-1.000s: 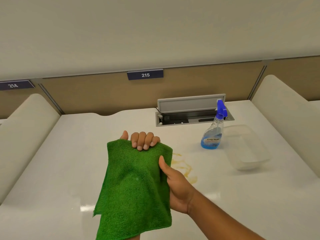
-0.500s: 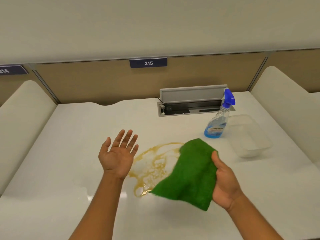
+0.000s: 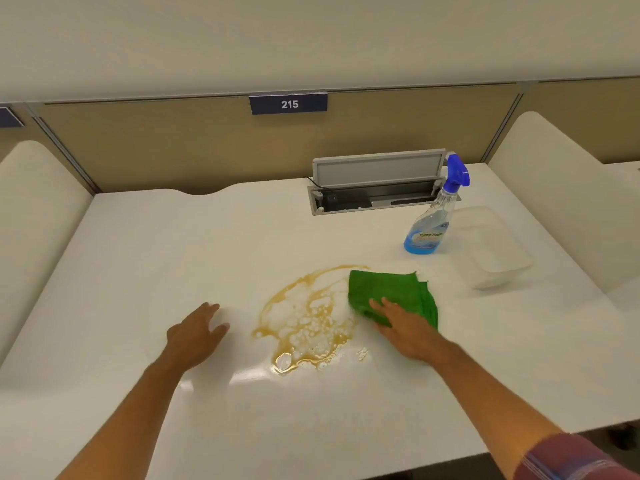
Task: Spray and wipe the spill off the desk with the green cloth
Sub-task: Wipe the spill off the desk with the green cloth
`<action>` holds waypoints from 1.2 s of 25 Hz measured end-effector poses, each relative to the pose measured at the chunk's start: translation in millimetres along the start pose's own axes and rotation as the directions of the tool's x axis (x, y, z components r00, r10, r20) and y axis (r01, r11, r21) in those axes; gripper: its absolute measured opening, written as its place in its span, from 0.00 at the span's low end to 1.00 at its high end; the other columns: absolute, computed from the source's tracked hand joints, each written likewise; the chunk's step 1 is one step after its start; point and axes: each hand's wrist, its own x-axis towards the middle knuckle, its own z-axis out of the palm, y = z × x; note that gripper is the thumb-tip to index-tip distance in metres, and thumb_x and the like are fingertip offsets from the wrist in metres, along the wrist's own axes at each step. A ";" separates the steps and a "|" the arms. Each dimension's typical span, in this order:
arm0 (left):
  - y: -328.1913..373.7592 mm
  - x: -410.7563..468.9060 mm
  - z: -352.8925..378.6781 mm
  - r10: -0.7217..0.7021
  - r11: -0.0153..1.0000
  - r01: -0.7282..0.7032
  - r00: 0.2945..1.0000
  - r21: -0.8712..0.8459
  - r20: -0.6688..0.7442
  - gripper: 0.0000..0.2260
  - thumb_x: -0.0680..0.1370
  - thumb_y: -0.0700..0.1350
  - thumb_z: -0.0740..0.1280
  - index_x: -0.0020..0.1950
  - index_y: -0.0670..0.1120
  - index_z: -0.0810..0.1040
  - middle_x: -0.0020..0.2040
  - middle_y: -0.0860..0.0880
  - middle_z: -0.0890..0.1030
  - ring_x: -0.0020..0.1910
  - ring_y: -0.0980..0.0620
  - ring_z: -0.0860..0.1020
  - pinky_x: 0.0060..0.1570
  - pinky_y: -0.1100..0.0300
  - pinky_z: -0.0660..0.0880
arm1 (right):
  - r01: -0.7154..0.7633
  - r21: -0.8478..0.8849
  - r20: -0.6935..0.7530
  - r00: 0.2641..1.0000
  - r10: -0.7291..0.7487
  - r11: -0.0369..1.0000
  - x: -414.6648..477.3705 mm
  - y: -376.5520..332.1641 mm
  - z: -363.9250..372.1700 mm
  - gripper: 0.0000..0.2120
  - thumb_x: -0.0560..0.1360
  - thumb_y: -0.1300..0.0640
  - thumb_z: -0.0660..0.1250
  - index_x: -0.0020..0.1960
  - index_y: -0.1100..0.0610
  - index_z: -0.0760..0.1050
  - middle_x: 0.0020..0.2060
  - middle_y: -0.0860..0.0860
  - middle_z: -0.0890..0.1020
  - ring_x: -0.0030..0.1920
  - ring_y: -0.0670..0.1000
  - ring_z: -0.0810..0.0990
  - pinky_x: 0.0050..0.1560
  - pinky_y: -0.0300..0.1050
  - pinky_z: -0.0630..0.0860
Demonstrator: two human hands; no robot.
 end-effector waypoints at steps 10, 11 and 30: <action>-2.3 -0.9 -0.2 0.091 0.953 -0.109 0.993 0.282 0.077 0.32 0.81 0.64 0.60 0.83 0.54 0.58 0.85 0.50 0.54 0.82 0.50 0.57 0.79 0.41 0.50 | -0.070 -0.080 -0.337 0.941 0.040 0.994 -6.0 -8.8 26.3 0.52 0.72 0.20 0.32 0.83 0.50 0.61 0.85 0.52 0.59 0.84 0.54 0.57 0.81 0.67 0.55; -2.2 -1.3 1.2 0.095 0.951 -0.113 0.993 0.288 0.075 0.33 0.81 0.64 0.61 0.83 0.53 0.58 0.85 0.50 0.53 0.83 0.49 0.57 0.79 0.42 0.51 | -0.089 -0.070 -0.358 0.932 0.058 0.994 2.6 -9.4 26.4 0.50 0.74 0.22 0.34 0.83 0.50 0.60 0.85 0.53 0.59 0.84 0.55 0.57 0.81 0.68 0.56; -2.2 -6.3 7.2 0.027 0.985 -0.044 0.994 0.169 0.106 0.37 0.81 0.58 0.67 0.84 0.54 0.52 0.85 0.54 0.45 0.84 0.50 0.47 0.77 0.44 0.64 | 0.114 -0.306 -0.276 0.940 -0.203 0.945 49.6 -12.2 54.6 0.41 0.82 0.29 0.46 0.86 0.53 0.50 0.86 0.57 0.50 0.86 0.61 0.49 0.82 0.71 0.49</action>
